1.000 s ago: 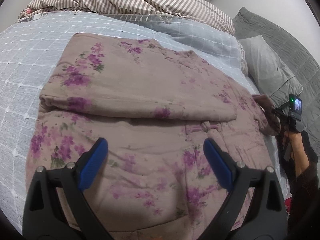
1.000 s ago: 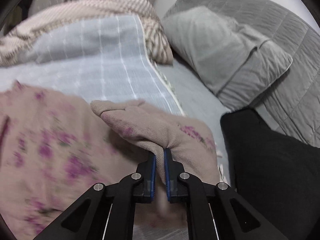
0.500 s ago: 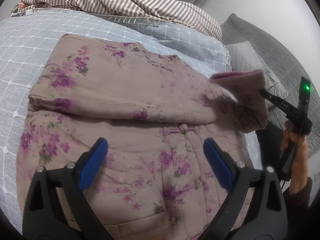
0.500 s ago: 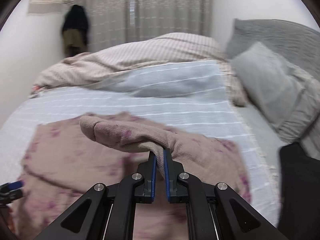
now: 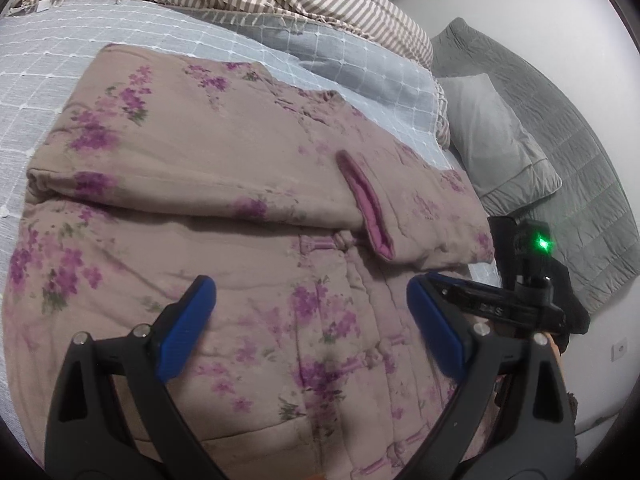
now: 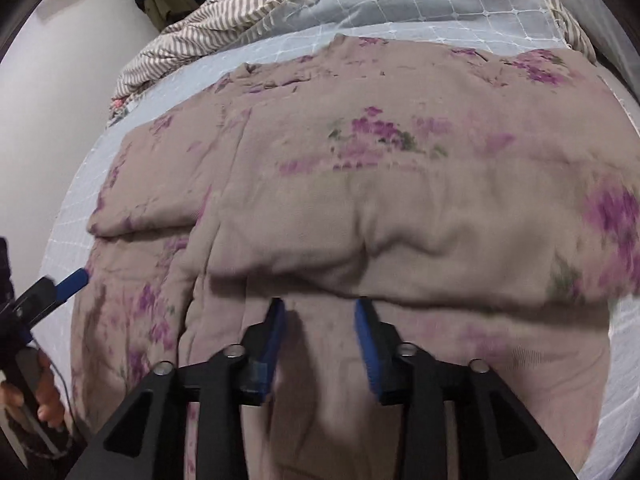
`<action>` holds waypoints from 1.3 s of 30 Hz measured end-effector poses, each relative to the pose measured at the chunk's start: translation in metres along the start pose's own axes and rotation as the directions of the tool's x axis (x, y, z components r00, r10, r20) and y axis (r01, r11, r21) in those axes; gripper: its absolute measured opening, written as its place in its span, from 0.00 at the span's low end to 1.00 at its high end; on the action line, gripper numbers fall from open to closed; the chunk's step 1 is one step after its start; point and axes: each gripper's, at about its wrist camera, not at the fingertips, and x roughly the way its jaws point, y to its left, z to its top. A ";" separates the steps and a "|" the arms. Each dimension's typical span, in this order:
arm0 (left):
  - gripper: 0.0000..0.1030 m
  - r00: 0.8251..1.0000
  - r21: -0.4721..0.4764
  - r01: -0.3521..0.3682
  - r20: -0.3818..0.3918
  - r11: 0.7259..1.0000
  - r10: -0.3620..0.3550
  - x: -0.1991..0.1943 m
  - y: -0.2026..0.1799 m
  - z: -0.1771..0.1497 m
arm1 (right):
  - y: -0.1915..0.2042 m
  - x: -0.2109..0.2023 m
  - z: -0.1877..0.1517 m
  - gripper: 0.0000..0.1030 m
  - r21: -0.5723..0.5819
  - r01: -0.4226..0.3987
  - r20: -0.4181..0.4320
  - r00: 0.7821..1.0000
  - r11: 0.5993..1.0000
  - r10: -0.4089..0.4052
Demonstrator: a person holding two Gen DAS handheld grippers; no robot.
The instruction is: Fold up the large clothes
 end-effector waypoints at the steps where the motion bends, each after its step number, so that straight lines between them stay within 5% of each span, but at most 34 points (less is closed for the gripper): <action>1: 0.93 1.000 0.004 0.004 -0.007 1.000 -0.004 0.002 -0.003 0.000 | 0.000 -0.006 -0.003 0.69 0.000 -0.013 0.017 1.000 1.000 0.013; 10: 0.93 0.994 -0.016 0.072 -0.079 0.997 -0.073 0.041 -0.031 -0.002 | -0.044 -0.070 -0.040 0.73 0.130 -0.083 0.196 0.979 0.988 0.056; 15: 0.93 0.983 -0.079 0.155 -0.091 0.985 -0.162 0.076 -0.047 0.006 | -0.095 -0.087 -0.048 0.73 0.275 -0.070 0.265 0.964 0.959 -0.006; 20: 0.88 0.978 -0.131 0.157 -0.119 0.979 -0.173 0.110 -0.055 0.009 | -0.127 -0.076 -0.053 0.73 0.371 -0.055 0.239 0.970 0.927 -0.038; 23: 0.85 0.987 -0.085 0.117 -0.097 0.989 -0.125 0.113 -0.066 0.009 | -0.128 -0.068 -0.053 0.73 0.376 -0.038 0.221 0.974 0.926 -0.049; 34: 0.20 0.994 0.017 0.023 -0.103 1.000 -0.021 0.103 -0.106 0.012 | -0.103 -0.064 -0.048 0.73 0.316 -0.016 0.224 0.973 0.948 -0.058; 39: 0.15 1.000 0.121 0.021 -0.009 0.992 -0.020 0.071 -0.132 0.028 | -0.102 -0.064 -0.045 0.73 0.313 -0.002 0.233 0.970 0.950 -0.075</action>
